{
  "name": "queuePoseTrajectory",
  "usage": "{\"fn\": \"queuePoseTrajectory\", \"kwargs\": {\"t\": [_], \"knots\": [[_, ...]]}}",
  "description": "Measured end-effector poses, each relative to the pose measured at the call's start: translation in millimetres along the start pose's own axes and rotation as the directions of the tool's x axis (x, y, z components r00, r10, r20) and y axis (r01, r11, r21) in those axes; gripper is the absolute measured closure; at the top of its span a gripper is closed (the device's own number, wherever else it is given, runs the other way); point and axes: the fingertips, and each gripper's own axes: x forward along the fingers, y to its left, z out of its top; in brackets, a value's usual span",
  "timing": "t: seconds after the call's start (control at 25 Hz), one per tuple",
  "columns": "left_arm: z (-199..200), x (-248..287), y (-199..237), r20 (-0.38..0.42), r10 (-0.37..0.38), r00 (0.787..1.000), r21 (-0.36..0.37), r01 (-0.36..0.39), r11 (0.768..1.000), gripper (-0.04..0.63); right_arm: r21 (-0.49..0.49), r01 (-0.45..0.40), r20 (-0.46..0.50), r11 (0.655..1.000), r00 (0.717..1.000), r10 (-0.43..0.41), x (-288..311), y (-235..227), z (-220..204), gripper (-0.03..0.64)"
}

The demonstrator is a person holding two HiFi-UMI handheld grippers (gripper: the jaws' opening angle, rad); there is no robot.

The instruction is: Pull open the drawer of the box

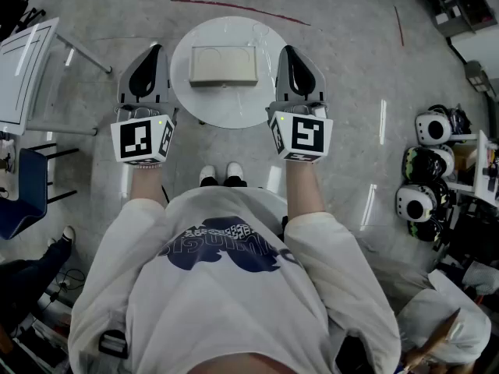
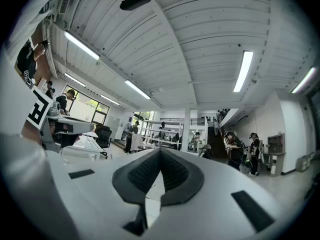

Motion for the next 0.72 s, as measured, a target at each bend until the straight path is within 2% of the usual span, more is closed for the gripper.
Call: {"fn": "queuePoseTrajectory", "kwargs": {"t": [0.56,0.72], "knots": [[0.4,-0.9,2.2,-0.009,0.012,1.0,-0.001,-0.012,1.0,0.588,-0.033,-0.017,-0.006,0.999,1.0,0.017,0.9,0.7,1.5,0.62],[-2.3,-5.6,3.1,-0.023,0.019,1.0,-0.018,-0.02,1.0,0.588,0.028,-0.039,-0.005,0.999,0.999,0.04,-0.3,-0.4,-0.4,0.62]]}}
